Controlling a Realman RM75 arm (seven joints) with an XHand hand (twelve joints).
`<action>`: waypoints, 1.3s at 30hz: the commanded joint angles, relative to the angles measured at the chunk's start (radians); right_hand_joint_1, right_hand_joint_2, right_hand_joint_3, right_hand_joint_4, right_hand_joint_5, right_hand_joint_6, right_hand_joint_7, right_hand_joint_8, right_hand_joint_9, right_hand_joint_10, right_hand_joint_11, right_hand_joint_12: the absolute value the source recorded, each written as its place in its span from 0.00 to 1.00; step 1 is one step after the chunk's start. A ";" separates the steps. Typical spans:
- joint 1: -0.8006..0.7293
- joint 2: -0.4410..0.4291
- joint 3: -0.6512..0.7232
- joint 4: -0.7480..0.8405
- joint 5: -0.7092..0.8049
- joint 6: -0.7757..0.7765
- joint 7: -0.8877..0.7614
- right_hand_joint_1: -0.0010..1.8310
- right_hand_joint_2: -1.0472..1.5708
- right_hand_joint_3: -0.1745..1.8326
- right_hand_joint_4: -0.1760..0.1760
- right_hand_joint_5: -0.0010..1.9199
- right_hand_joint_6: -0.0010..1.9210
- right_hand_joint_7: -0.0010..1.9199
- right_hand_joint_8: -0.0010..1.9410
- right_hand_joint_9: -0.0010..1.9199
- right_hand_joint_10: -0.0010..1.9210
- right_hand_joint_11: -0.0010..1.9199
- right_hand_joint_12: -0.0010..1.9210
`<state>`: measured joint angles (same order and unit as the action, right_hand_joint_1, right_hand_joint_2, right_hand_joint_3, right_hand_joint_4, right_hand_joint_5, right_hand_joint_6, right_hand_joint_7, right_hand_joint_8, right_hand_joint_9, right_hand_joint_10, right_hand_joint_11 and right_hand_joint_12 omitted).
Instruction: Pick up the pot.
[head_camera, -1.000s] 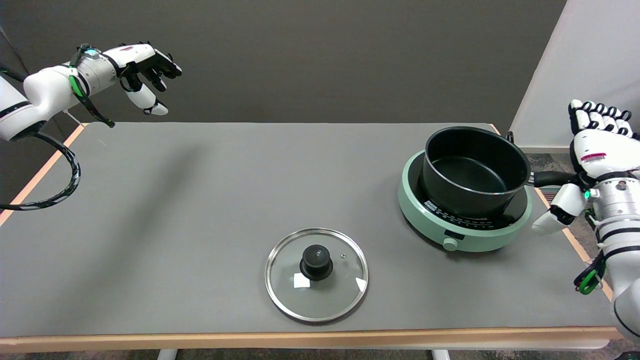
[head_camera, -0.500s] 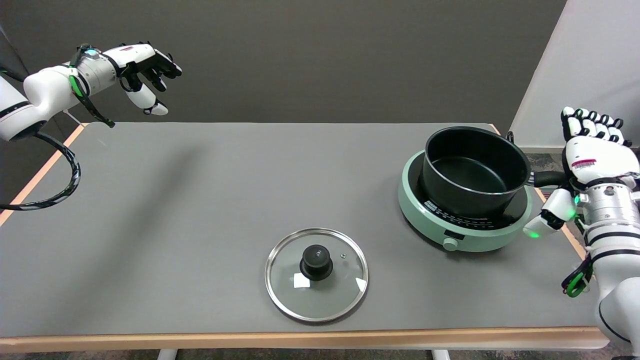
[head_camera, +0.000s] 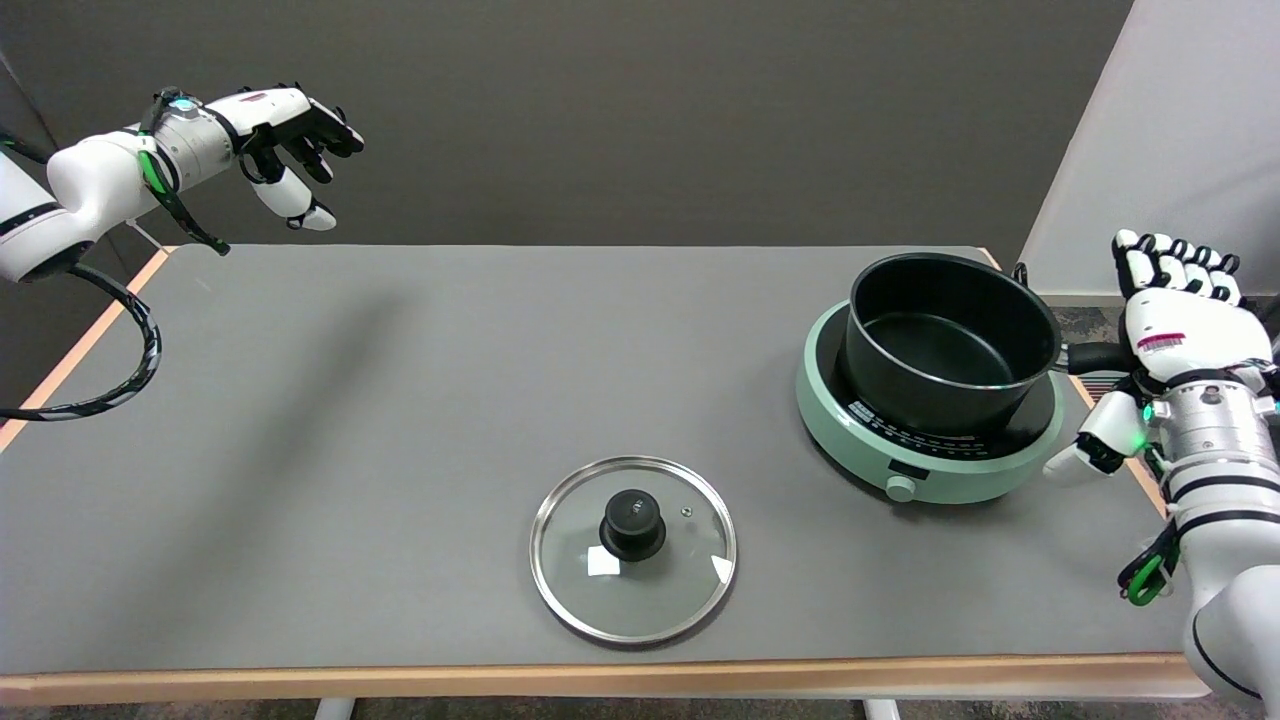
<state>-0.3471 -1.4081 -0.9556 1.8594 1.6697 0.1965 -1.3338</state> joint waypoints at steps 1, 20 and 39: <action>-0.004 0.005 -0.009 -0.014 0.044 0.008 -0.018 0.72 0.00 0.64 0.64 0.00 0.00 0.00 0.00 0.00 0.00 0.00 0.00; 0.006 0.013 -0.005 -0.059 0.116 0.010 -0.064 0.71 0.00 0.67 0.66 0.00 0.00 0.00 0.00 0.00 0.00 0.00 0.00; 0.018 0.040 -0.009 -0.049 0.116 0.004 -0.074 0.70 0.03 0.57 0.82 0.00 0.00 0.00 0.00 0.00 0.00 0.00 0.00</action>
<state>-0.3360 -1.3899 -0.9597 1.8079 1.7741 0.2046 -1.3913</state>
